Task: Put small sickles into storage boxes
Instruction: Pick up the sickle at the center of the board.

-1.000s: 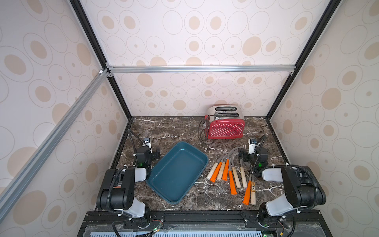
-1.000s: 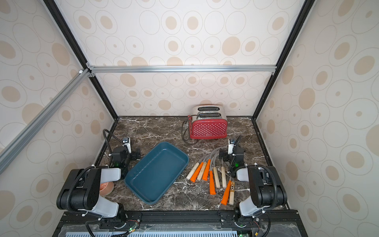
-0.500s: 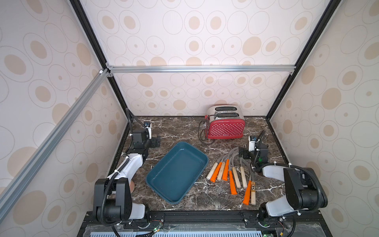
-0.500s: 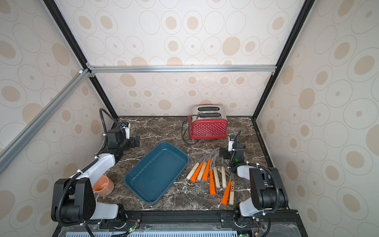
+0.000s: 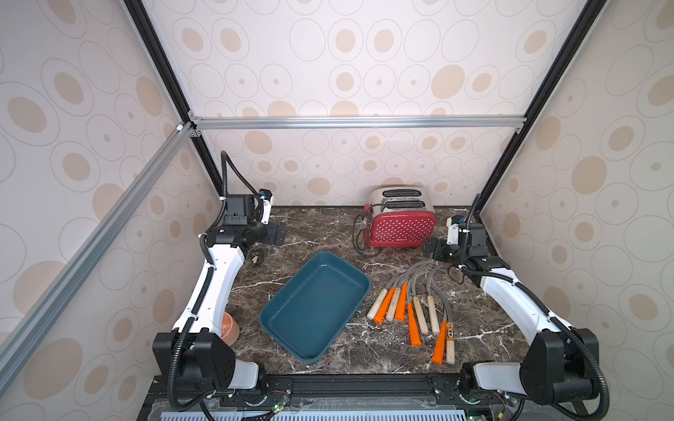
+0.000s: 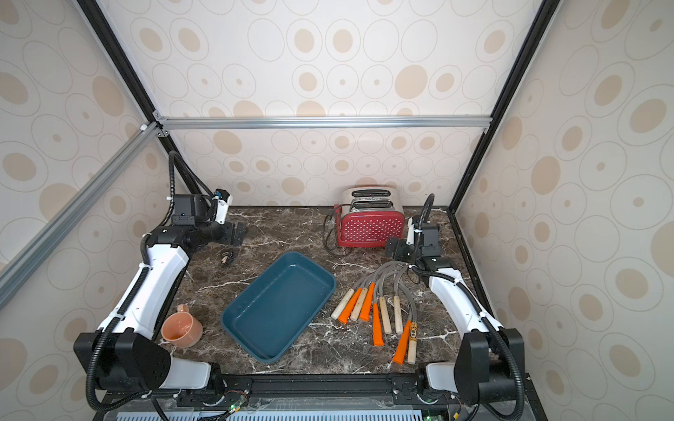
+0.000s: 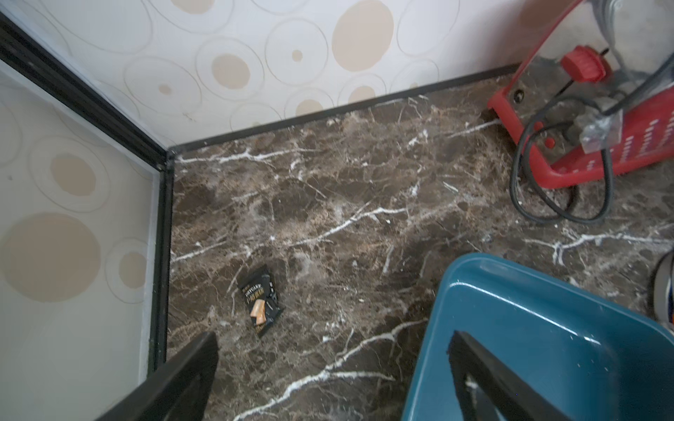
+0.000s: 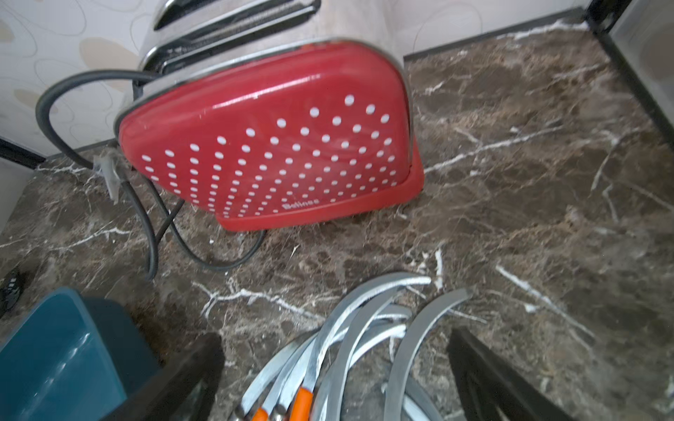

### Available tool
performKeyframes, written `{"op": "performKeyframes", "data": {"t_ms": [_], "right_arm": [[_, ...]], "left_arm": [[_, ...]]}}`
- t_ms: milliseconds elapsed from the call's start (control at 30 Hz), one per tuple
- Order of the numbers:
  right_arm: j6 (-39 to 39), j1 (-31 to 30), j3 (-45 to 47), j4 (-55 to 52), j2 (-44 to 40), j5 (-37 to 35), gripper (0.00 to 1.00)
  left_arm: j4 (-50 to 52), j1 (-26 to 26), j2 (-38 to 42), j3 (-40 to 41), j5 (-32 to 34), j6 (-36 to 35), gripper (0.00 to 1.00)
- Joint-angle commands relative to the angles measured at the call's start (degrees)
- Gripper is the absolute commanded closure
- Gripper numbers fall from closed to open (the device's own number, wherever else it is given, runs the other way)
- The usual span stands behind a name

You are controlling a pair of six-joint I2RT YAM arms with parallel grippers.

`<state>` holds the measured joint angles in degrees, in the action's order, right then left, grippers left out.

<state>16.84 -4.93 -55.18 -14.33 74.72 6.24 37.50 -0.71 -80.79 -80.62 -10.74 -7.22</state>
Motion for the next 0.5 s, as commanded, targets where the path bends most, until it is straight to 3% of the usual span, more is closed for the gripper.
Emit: {"op": "performKeyframes", "data": {"t_ms": [0, 33, 67, 100, 200, 300, 400, 467], "right_arm": [[5.96, -0.96, -4.00, -9.02, -3.67, 0.87, 0.00], [12.03, -0.76, -4.76, -9.82, -4.76, -0.94, 0.00], [12.45, -0.03, -4.98, -9.68, -5.46, 1.94, 0.00], [9.03, 0.42, -4.43, -8.64, -5.92, 7.04, 0.00], [9.92, 0.67, -0.71, -1.55, -5.21, 14.25, 0.00], [9.40, -0.08, -0.32, -1.82, -2.51, 19.58, 0.01], [7.61, -1.78, -0.56, -5.28, -1.36, 19.76, 0.15], [6.39, -4.21, -0.79, -8.87, -1.25, 15.95, 0.17]], "left_arm": [[5.17, -0.34, -0.50, -2.47, -1.80, -0.60, 0.01], [5.32, -0.37, -0.71, -2.61, -1.69, -0.64, 0.01], [5.32, -0.34, -0.85, -2.62, -1.77, -0.60, 0.01], [5.31, -0.34, -1.01, -2.46, -1.85, -0.59, 0.01], [6.12, -0.44, -1.63, -2.73, -1.78, -0.51, 0.01], [7.39, -0.52, -1.75, -3.32, -2.03, -0.54, 0.01], [8.07, -0.78, -1.65, -3.27, -1.26, -1.19, 0.01], [7.80, -0.77, -1.47, -2.98, -0.76, -0.61, 0.01]]}}
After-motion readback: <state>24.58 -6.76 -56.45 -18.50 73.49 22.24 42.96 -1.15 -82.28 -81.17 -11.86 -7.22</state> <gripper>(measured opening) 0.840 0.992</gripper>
